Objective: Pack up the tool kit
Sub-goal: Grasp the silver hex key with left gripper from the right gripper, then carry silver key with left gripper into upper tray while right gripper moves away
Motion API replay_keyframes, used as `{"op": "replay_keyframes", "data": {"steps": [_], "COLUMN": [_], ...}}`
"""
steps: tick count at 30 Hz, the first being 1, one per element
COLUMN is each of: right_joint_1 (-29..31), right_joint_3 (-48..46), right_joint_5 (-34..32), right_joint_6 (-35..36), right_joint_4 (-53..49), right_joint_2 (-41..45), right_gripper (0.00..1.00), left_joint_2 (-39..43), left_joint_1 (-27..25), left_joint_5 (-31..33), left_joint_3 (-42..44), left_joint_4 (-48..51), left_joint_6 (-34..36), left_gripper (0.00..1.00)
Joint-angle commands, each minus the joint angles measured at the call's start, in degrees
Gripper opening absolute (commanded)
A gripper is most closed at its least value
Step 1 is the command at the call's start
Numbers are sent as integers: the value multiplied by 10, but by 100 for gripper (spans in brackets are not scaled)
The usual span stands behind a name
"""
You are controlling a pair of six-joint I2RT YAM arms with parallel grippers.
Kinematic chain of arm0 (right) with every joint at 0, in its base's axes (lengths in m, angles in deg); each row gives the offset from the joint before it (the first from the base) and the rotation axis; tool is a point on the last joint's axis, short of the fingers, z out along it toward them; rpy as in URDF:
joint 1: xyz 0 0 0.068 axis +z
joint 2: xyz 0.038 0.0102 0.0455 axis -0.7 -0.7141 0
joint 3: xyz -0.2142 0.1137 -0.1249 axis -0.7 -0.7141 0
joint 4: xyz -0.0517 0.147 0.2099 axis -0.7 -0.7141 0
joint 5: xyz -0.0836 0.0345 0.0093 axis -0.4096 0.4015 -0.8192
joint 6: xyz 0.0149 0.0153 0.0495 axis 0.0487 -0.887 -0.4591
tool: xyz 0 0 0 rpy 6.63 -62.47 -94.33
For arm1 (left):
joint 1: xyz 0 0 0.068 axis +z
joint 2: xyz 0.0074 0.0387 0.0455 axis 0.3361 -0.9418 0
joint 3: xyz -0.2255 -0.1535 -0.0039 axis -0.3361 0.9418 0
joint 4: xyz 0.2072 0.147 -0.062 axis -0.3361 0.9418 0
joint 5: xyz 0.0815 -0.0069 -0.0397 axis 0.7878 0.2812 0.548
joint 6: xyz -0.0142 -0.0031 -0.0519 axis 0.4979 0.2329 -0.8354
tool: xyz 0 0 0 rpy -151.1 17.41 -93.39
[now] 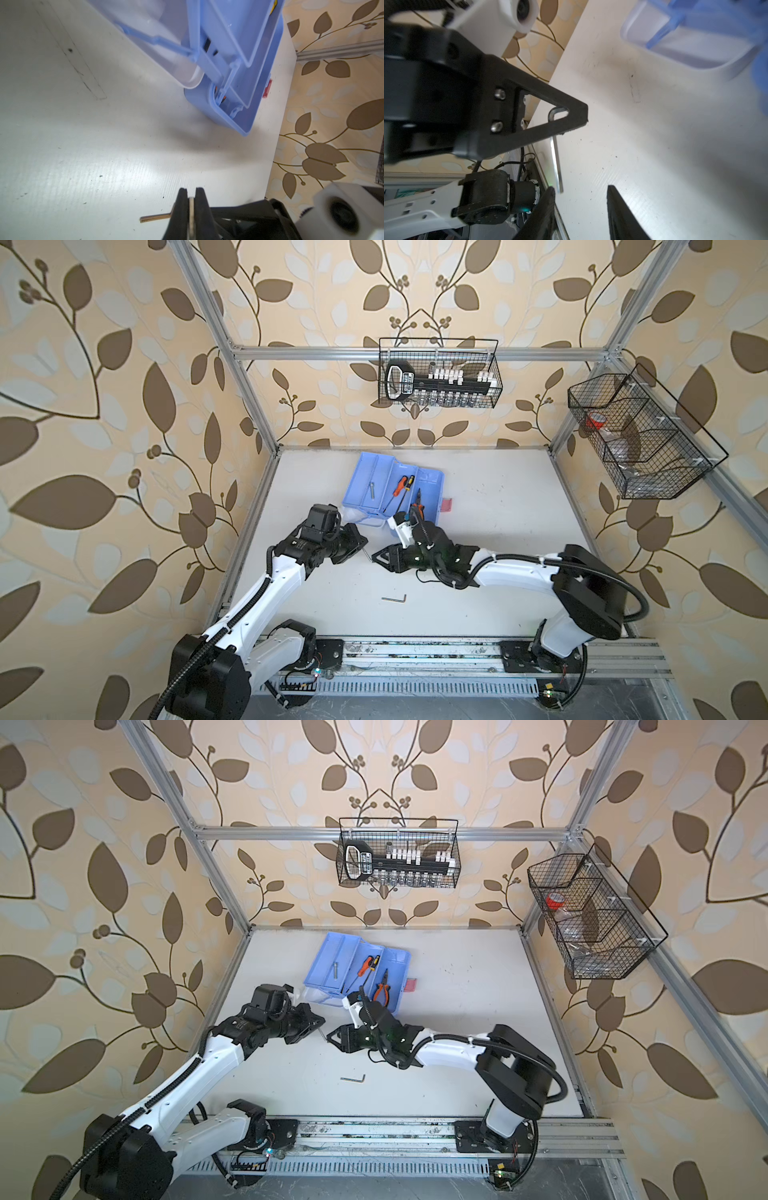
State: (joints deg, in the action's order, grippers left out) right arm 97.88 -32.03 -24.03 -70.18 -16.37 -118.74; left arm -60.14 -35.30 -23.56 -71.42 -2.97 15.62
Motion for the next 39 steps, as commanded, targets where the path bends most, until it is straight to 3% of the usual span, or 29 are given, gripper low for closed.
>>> {"op": "replay_keyframes", "data": {"steps": [1, 8, 13, 23, 35, 39], "right_joint_1": [-22, -38, -38, -39, -49, -55], "right_joint_3": [-28, -82, -129, -191, -197, -198], "right_joint_5": [-44, -148, -153, -165, -140, -128], "right_joint_6": [28, 68, 61, 61, 61, 58], "right_joint_4": [-37, -112, -114, -113, -92, -85], "right_joint_2": [70, 191, 226, 282, 244, 226], "right_gripper": [42, 42, 42, 41, 40, 39], "left_joint_2": [-6, -76, -148, -331, -468, -518], "left_joint_1": [4, 14, 61, 60, 49, 49], "left_joint_5": [75, 233, 222, 207, 204, 161], "left_joint_3": [-56, -174, -182, -278, -475, -610], "left_joint_4": [44, 28, -104, -219, -116, 19], "left_joint_6": [21, 15, -47, -69, 39, 166], "left_gripper": [0, 0, 0, 0, 0, 0]}}
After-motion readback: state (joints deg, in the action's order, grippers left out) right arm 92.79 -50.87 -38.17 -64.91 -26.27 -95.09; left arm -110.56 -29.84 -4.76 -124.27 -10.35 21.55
